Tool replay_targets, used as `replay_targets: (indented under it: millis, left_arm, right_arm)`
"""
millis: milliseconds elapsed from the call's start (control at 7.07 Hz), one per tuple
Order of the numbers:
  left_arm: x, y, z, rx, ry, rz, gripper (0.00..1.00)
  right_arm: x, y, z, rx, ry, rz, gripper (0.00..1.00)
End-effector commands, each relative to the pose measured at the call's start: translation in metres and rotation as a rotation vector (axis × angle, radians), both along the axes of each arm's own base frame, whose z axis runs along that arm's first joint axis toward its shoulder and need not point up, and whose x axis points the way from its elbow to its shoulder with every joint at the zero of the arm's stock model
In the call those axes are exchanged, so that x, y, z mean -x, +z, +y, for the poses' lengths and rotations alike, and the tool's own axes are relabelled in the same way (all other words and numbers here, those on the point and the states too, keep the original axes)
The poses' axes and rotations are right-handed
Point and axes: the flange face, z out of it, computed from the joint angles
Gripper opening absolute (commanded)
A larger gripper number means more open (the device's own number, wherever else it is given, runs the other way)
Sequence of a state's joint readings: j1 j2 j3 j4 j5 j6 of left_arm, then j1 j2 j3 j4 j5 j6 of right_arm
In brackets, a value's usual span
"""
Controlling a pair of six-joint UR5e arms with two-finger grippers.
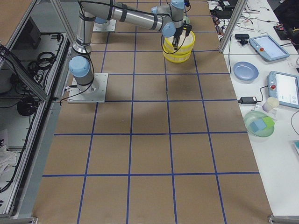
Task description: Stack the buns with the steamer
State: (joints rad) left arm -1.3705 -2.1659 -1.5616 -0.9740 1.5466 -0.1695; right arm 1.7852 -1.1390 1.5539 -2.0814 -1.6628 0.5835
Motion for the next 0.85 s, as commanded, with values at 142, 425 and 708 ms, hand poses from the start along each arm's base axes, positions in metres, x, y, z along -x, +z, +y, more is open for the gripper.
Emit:
replay_targets:
  millis: [142, 425, 708]
  left_arm:
    - [0.035, 0.077, 0.003, 0.126, 0.243, 0.153, 0.00]
    - [0.096, 0.142, 0.013, 0.235, 0.383, 0.303, 0.00]
    - [0.169, 0.165, 0.028, 0.266, 0.436, 0.385, 0.00]
  right_arm:
    - [0.001, -0.016, 0.001, -0.027, 0.002, 0.017, 0.14]
    - [0.001, -0.021, 0.003, -0.038, -0.001, 0.013, 0.18]
    - [0.000, -0.020, 0.004, -0.037, -0.022, 0.005, 0.25]
